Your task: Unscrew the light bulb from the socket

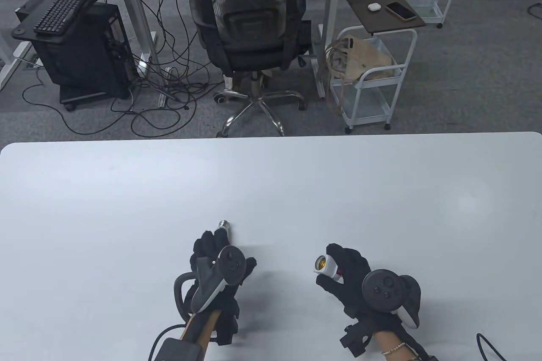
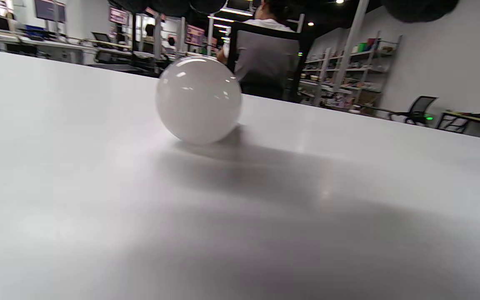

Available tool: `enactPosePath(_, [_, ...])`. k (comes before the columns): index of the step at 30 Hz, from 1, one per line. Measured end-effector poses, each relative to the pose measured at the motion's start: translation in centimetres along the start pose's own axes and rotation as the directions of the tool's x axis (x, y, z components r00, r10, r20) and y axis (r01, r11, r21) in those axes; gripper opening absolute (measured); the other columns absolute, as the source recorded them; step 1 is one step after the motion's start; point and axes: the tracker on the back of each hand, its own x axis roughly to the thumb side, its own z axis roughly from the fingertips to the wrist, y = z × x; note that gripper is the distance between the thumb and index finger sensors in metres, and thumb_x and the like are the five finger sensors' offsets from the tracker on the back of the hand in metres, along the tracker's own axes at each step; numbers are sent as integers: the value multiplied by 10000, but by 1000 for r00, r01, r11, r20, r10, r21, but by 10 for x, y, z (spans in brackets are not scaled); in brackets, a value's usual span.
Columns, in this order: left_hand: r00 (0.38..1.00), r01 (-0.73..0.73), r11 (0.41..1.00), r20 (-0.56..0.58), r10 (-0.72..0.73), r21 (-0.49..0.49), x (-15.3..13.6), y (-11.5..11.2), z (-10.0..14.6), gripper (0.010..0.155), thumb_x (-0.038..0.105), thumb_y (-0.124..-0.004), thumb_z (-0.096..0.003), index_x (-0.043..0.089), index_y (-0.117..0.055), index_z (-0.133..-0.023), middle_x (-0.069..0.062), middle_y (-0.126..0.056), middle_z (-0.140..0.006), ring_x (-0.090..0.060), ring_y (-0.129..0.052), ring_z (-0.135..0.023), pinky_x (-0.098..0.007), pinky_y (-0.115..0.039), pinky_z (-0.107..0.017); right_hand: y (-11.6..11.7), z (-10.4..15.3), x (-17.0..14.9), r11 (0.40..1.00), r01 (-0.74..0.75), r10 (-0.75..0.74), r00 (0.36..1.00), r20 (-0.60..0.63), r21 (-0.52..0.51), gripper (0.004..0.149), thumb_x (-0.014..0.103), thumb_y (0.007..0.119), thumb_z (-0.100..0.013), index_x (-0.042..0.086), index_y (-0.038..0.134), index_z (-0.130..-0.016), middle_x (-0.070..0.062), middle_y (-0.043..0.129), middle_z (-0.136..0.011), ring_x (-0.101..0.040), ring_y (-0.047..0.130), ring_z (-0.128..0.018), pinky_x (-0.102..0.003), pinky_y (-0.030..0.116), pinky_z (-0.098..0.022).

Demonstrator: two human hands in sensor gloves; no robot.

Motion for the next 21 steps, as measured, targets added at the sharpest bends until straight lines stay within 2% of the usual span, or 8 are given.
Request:
enactPosePath(3, [996, 12, 1000, 84, -12, -5, 7, -10, 18, 957, 644, -671, -563, 126, -193, -1211, -308, -258, -1274, -560, -304, -1126, -654, -397, -822, 2, -1, -2, 1000, -3, 3, 1000, -9, 7, 717, 416, 830, -533, 72, 539, -1091, -224, 649, -993, -474, 685, -898, -648, 518, -691])
enactPosePath(9, [982, 48, 998, 180, -53, 34, 16, -21, 41, 927, 642, -669, -563, 159, -224, -1217, -272, -272, -1288, -533, -281, -1138, -643, -374, -829, 5, -2, -6, 1000, -13, 14, 1000, -26, 14, 720, 404, 838, -528, 76, 532, -1091, -223, 652, -1000, -474, 686, -904, -646, 518, -692])
enactPosePath(15, [975, 38, 999, 216, -44, 30, 21, -19, 48, 923, 643, -667, -560, 179, -211, -1214, -270, -259, -1286, -532, -251, -1137, -644, -354, -831, 9, -3, -10, 996, -77, 80, 994, -69, 39, 725, 424, 844, -523, 140, 498, -1093, -207, 715, -1018, -463, 724, -920, -642, 531, -694])
enactPosePath(21, [972, 3, 999, 233, -11, 35, 18, -14, 48, 920, 645, -664, -560, 188, -209, -1215, -267, -258, -1288, -534, -238, -1136, -645, -342, -831, 20, -12, -12, 990, -124, 133, 981, -141, 70, 710, 462, 800, -546, 121, 468, -1074, -248, 763, -1004, -472, 788, -878, -642, 562, -679])
